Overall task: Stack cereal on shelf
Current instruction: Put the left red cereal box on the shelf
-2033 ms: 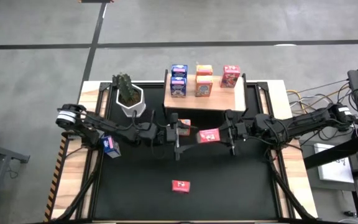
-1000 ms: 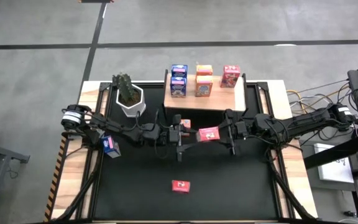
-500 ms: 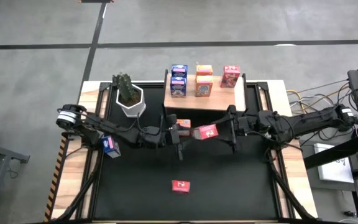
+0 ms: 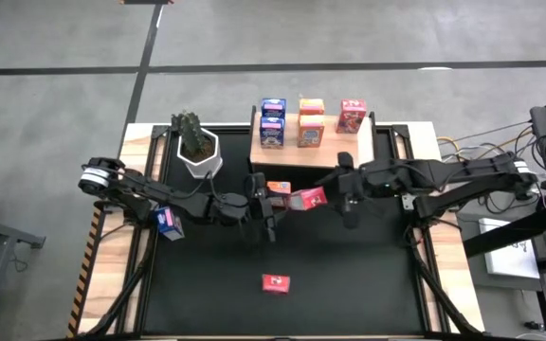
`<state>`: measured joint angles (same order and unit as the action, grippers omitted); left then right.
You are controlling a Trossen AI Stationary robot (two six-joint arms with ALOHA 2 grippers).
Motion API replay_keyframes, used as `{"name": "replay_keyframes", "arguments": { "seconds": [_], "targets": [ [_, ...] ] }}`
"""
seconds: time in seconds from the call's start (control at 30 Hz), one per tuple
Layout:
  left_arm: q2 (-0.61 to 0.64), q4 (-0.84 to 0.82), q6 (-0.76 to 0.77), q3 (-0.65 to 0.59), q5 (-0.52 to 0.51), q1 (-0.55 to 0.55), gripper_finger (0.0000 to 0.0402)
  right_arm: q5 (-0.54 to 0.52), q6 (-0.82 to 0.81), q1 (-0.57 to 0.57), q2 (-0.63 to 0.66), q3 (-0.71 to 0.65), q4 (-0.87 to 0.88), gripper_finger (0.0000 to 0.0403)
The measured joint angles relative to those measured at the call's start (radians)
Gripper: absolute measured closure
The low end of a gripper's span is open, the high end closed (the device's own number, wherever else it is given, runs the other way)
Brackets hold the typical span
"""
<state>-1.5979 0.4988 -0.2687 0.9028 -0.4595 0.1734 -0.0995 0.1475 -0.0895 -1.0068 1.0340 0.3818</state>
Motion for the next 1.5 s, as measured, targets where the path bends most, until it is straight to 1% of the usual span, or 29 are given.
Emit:
{"name": "replay_keyframes", "arguments": {
  "seconds": [0.23,0.5,0.63,0.93,1.13,1.23,1.33,1.5],
  "targets": [
    [-0.001,-0.003,0.0,-0.001,-0.002,-0.001,0.0221,-0.005,0.003,0.0,-0.135,0.193,0.225,0.0138],
    [-0.001,0.01,0.008,0.0,-0.003,0.0,0.0221,-0.006,-0.024,0.0,-0.219,0.339,0.385,0.0138],
    [-0.001,0.011,0.008,0.0,-0.003,0.0,0.0221,-0.006,-0.025,0.0,-0.243,0.351,0.404,0.0145],
    [-0.001,0.014,0.007,0.0,0.001,0.0,0.0221,-0.006,-0.024,0.0,-0.253,0.351,0.41,0.0198],
    [-0.001,0.033,0.007,0.0,0.002,0.0,0.022,-0.006,-0.023,0.0,-0.243,0.351,0.413,0.0217],
    [-0.001,0.037,0.004,0.0,0.0,0.0,0.0209,-0.006,-0.024,0.0,-0.243,0.351,0.417,0.0219],
    [-0.001,0.046,-0.001,0.0,-0.002,0.0,0.0187,-0.009,-0.024,0.004,-0.242,0.351,0.444,0.0219],
    [0.007,0.033,-0.034,0.0,-0.003,0.003,0.0153,-0.009,-0.055,0.035,-0.24,0.405,0.553,0.0219]
  ]
}}
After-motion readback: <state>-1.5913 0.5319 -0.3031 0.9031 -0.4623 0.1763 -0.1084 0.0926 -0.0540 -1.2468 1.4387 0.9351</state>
